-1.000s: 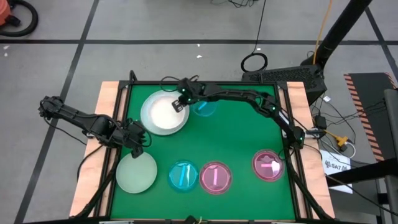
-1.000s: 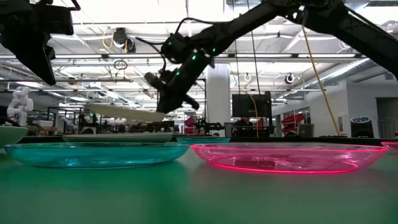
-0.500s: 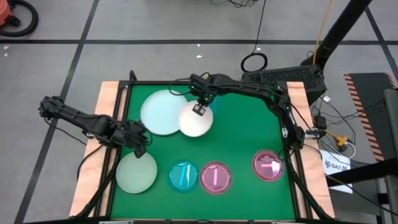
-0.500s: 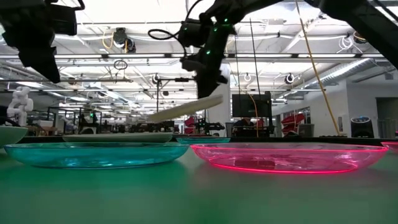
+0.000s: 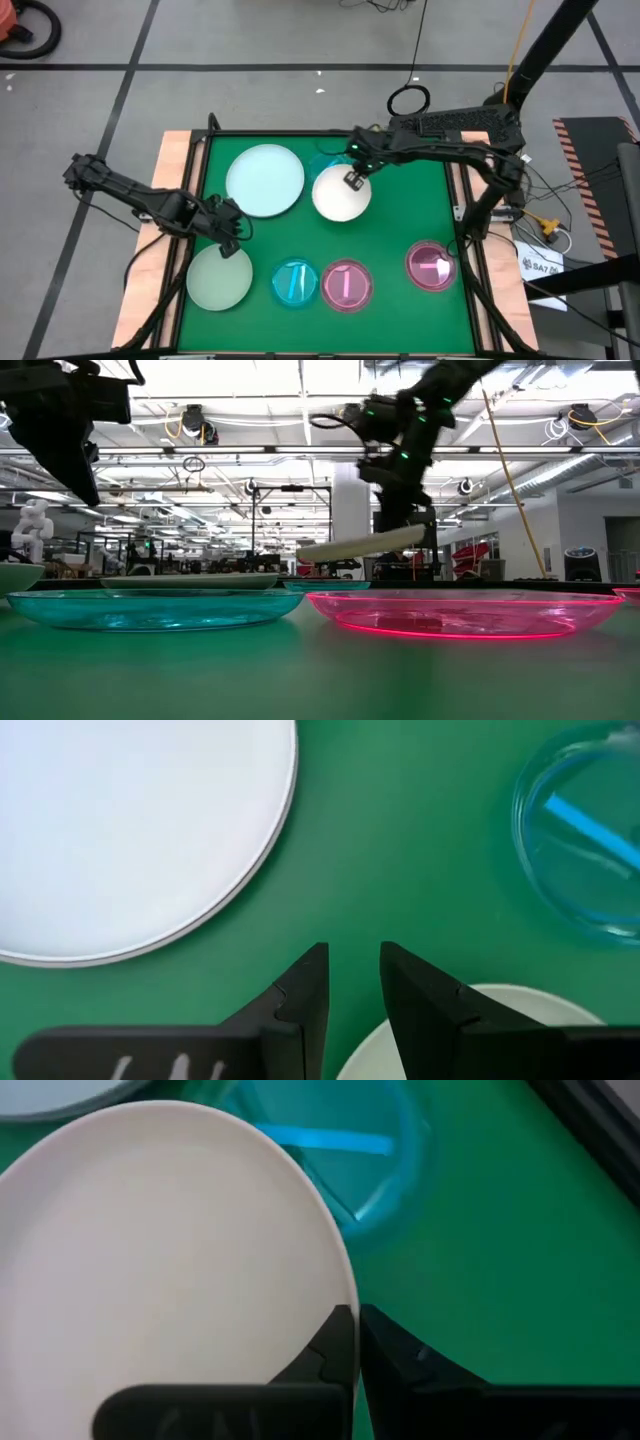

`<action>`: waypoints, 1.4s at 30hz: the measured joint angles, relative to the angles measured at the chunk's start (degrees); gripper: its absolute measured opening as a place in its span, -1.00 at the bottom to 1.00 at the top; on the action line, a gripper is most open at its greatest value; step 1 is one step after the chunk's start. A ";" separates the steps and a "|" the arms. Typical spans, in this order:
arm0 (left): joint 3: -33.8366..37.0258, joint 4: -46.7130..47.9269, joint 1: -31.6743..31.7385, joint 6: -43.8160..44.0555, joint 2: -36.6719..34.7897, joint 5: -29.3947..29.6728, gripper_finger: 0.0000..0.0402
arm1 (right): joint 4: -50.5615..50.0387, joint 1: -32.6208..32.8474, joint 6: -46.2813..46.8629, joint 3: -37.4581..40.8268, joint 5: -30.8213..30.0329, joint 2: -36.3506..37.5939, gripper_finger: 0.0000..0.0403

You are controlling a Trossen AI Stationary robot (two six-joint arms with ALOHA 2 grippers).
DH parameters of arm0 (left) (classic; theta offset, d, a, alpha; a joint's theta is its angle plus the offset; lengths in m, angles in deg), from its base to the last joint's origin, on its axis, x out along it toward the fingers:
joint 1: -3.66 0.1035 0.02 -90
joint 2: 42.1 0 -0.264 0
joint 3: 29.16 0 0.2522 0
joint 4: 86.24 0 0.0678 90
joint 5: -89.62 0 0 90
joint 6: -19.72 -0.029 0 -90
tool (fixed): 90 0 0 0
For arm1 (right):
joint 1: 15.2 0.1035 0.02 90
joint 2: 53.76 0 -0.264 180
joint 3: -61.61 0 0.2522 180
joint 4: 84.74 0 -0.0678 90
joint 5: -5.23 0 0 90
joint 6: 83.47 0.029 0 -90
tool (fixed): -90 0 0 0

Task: Stack plastic plates
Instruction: Remove the white plate from the top of the blue plate, then stack the green plate on top of the blue plate

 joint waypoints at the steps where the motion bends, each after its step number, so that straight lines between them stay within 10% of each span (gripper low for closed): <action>1: 0.00 0.00 0.00 -0.75 0.28 -0.04 -0.51 | 2.75 -0.80 0.70 3.17 0.13 1.73 -1.00; 14: 0.00 -0.81 -0.12 -19.19 4.08 -14.48 -0.51 | 19.36 -4.21 2.35 27.83 0.29 14.39 -0.99; 27: 0.00 -0.85 -1.60 -22.27 14.33 -20.73 -0.51 | 20.88 -4.21 -0.34 30.28 0.21 14.82 -0.92; 42: -1.42 4.59 0.25 -27.58 19.41 -18.80 -0.51 | 20.13 -4.21 0.06 30.28 0.18 14.82 -0.29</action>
